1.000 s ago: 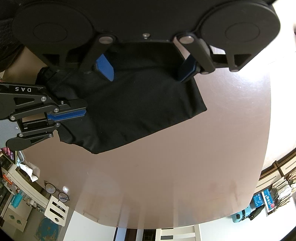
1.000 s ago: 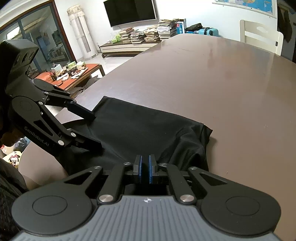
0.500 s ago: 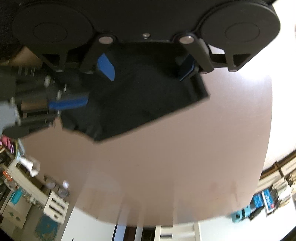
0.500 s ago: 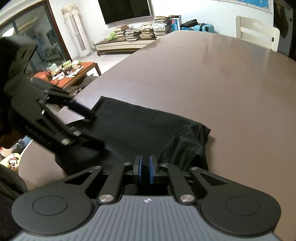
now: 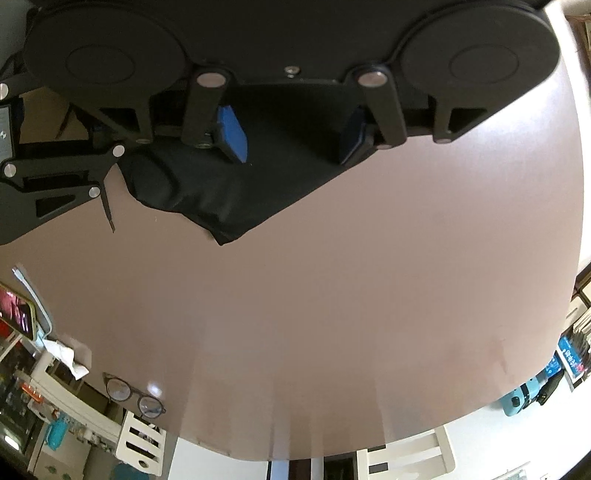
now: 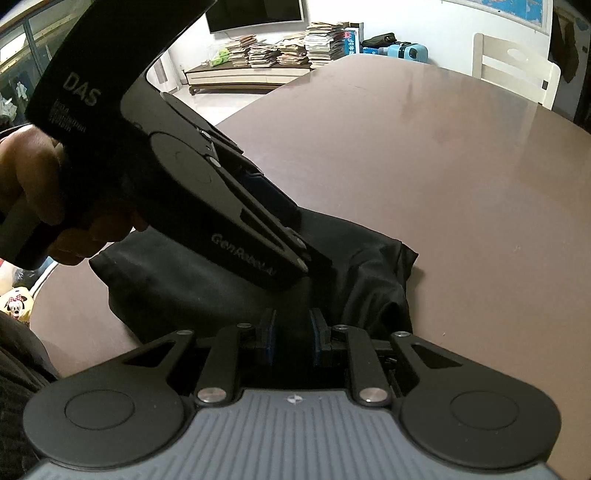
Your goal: Fold clothes
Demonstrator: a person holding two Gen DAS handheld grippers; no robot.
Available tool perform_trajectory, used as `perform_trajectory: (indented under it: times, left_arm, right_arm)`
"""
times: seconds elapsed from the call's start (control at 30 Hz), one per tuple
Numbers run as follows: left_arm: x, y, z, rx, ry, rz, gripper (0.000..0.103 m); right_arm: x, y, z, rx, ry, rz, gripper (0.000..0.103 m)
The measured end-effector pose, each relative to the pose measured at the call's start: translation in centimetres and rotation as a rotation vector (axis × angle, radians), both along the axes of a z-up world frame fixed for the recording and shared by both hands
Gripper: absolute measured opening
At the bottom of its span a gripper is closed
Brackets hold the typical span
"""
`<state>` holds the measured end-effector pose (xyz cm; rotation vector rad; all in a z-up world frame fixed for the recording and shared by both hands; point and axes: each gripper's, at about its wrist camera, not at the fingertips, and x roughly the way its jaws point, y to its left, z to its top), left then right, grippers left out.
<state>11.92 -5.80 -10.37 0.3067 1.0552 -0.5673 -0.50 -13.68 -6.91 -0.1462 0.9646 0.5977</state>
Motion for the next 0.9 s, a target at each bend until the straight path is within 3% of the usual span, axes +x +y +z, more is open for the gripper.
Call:
perform_trajectory:
  times: [0.4, 0.5, 0.57, 0.6, 0.63, 0.67, 0.7, 0.73, 0.9]
  left_arm:
    - [0.4, 0.1, 0.0, 0.0, 0.005, 0.027, 0.054]
    - [0.8, 0.3, 0.2, -0.017, 0.02, 0.047, 0.054]
    - [1.3, 1.7, 1.4, -0.069, 0.027, 0.08, 0.053]
    - [1.6, 2.5, 2.1, -0.099, 0.029, 0.099, 0.051]
    - [1.8, 3.3, 2.8, -0.128, 0.032, 0.117, 0.035]
    - [2.1, 4.1, 3.5, -0.158, 0.035, 0.135, 0.012]
    - [2.1, 4.4, 3.7, -0.168, 0.039, 0.139, 0.007]
    - [2.1, 4.4, 3.7, -0.171, 0.059, 0.114, 0.007]
    - [1.1, 1.5, 3.3, -0.166, 0.087, 0.005, 0.007]
  right_arm:
    - [0.1, -0.5, 0.0, 0.015, 0.006, 0.0, 0.019]
    - [0.0, -0.9, 0.1, 0.027, 0.011, -0.003, 0.02]
    - [-0.3, -1.3, 0.7, 0.037, -0.001, -0.014, 0.02]
    - [-0.7, -1.6, 1.2, 0.051, -0.014, -0.014, 0.02]
    - [-1.2, -2.0, 1.7, 0.069, -0.029, -0.011, 0.02]
    - [-1.7, -2.4, 2.2, 0.086, -0.043, -0.009, 0.017]
    - [-2.0, -2.8, 2.4, 0.098, -0.043, -0.009, 0.014]
    - [-2.2, -3.2, 2.5, 0.108, -0.037, -0.01, 0.006]
    - [-2.7, -3.5, 2.7, 0.107, 0.002, 0.031, 0.005]
